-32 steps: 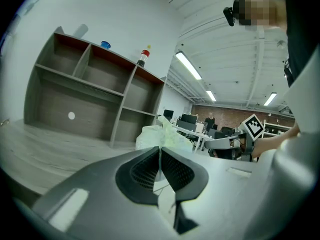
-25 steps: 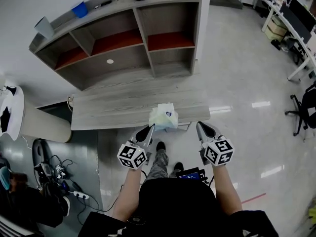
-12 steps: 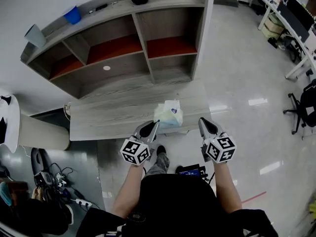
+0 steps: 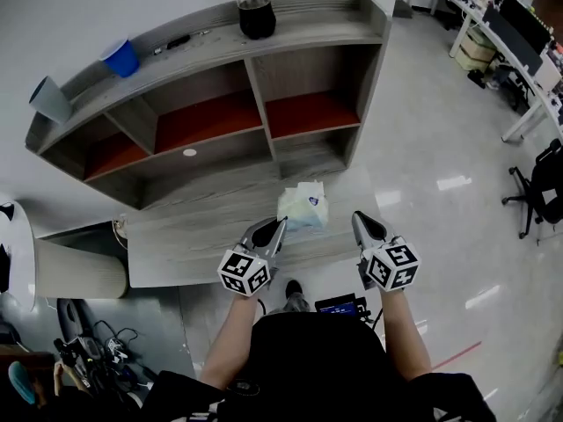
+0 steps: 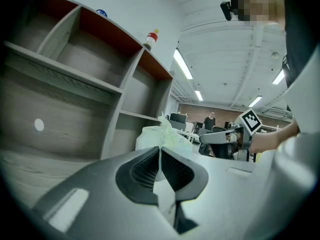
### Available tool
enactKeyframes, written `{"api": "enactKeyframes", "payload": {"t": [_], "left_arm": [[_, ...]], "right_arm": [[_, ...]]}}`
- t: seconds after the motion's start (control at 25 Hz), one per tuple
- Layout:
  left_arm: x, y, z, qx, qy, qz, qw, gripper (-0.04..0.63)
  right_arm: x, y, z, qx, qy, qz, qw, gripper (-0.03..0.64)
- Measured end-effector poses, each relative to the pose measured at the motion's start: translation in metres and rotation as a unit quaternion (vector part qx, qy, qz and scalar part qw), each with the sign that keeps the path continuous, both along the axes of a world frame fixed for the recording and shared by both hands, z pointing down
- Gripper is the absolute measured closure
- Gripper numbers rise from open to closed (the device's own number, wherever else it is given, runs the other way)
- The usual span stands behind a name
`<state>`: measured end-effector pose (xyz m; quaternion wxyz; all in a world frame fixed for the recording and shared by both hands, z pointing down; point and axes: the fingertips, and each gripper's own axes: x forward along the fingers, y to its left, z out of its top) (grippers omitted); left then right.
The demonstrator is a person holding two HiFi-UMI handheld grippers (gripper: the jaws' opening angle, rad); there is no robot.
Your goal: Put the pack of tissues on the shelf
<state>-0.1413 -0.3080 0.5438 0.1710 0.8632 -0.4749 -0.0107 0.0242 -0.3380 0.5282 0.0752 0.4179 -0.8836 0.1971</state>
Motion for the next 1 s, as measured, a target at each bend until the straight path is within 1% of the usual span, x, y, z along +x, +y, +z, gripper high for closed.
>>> {"api": "enactKeyframes", "payload": {"t": [0.24,0.52,0.72,1.0], "left_arm": [[-0.018,-0.029,0.002,0.004,-0.004,0.025,0.9997,0.586],[-0.017,-0.042,0.011,-0.005,0.001,0.034,0.9994,0.586],[-0.006,-0.047,0.014,-0.010,-0.001,0.026,0.9996,0.586],[0.003,-0.049,0.010,-0.010,0.003,-0.004,0.9999,0.586]], "right_arm": [[-0.016,-0.021,-0.001,0.004,0.003,0.023,1.000,0.617],[-0.014,-0.029,0.004,-0.003,0.008,0.033,0.999,0.617],[-0.009,-0.039,0.000,-0.001,0.009,0.017,1.000,0.617],[0.001,-0.051,-0.007,0.001,0.009,-0.008,1.000,0.617]]}}
